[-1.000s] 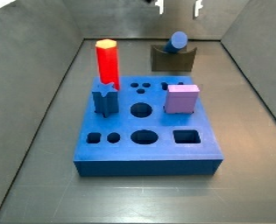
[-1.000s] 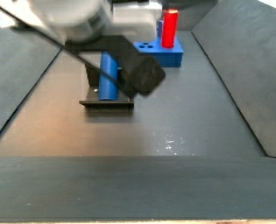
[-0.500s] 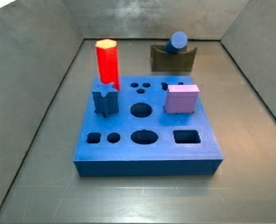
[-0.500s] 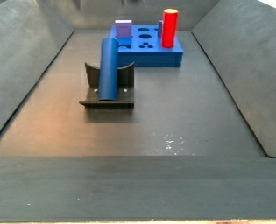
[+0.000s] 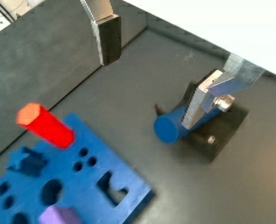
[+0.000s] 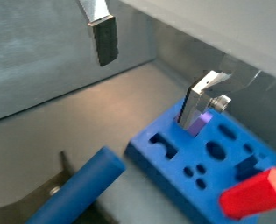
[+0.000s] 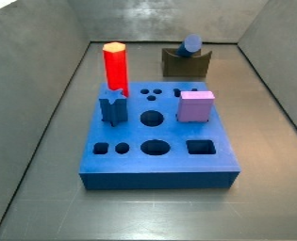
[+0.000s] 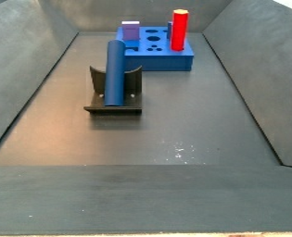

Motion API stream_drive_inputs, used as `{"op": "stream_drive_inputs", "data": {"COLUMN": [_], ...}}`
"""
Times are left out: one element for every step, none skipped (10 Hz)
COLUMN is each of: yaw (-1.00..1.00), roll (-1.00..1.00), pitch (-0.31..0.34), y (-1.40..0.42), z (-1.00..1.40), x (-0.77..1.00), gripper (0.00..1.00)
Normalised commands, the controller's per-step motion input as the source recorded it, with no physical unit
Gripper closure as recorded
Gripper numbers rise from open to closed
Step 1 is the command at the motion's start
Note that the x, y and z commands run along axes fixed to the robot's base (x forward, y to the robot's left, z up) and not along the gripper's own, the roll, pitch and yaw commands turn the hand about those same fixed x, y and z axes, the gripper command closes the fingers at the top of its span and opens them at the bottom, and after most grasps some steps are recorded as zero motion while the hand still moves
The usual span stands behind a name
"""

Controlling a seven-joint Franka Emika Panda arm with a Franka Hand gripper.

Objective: Pick up the round object. Move up. Place the round object on the fixture. Regrasp the round object. Move to above the board. Insert the round object.
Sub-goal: Regrasp the round object.

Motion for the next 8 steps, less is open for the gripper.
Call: {"op": "stream_drive_inputs", "data": {"yaw": [0.02,0.02,0.02,0.02,0.02,0.03,0.03,0.03], "roll": [1.0,1.0,1.0,1.0,1.0,1.0,1.0,1.0], "pitch": [0.017,0.015,0.015,0.019,0.024,0.03,0.038,0.046], "y": [-0.04,-0.04,-0.03,-0.02,-0.02,-0.02,-0.02,-0.03], "z": [0.02,0.02,0.02,0.02,0.02,0.01,0.0,0.0], "x": [-0.01,0.0,0.0,0.0,0.0,0.01,0.02,0.04], "gripper": [0.0,0.0,0.0,0.0,0.0,0.0,0.0,0.0]}}
